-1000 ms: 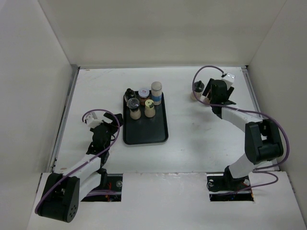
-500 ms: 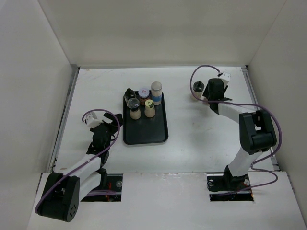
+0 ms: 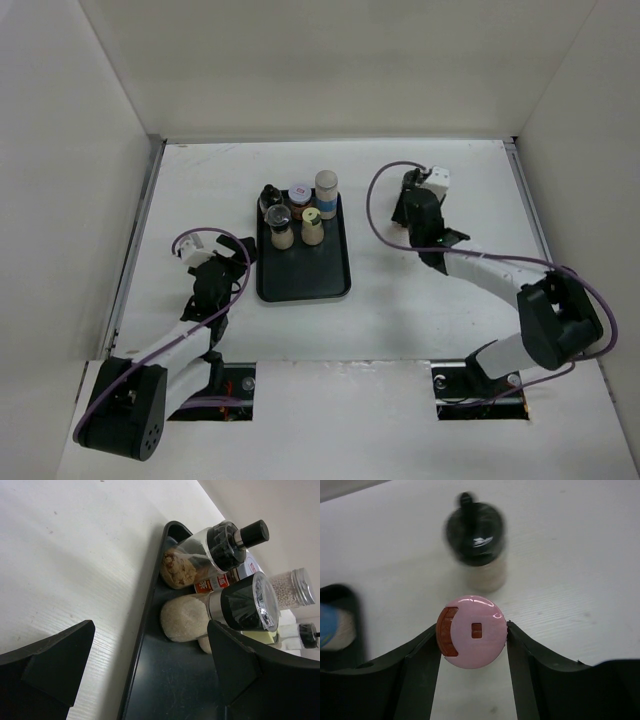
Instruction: Organize the condiment bottles
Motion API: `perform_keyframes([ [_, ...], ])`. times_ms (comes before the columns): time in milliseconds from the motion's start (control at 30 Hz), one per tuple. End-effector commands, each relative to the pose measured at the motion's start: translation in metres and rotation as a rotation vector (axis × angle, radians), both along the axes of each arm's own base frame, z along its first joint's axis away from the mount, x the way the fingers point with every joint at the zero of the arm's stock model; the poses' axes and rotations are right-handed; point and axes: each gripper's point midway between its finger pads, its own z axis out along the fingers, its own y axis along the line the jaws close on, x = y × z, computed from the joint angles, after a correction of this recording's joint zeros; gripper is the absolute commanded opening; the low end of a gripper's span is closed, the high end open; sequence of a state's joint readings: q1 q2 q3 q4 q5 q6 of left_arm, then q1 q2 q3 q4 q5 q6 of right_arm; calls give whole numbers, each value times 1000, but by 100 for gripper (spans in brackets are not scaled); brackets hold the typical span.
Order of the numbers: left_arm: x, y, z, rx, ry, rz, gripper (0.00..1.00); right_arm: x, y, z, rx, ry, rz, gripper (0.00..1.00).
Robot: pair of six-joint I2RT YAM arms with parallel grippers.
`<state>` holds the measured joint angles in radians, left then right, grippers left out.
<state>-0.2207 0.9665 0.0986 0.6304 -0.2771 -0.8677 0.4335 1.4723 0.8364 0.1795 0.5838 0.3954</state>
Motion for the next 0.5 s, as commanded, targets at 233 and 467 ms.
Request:
perform_keyframes([
  [233,10,1,31,-13,-103,13,100,-77,200,54,88,-113,497,42],
  [467,8,4,34,-10,-116,23,100,-110,319,38,67,-99,761,43],
])
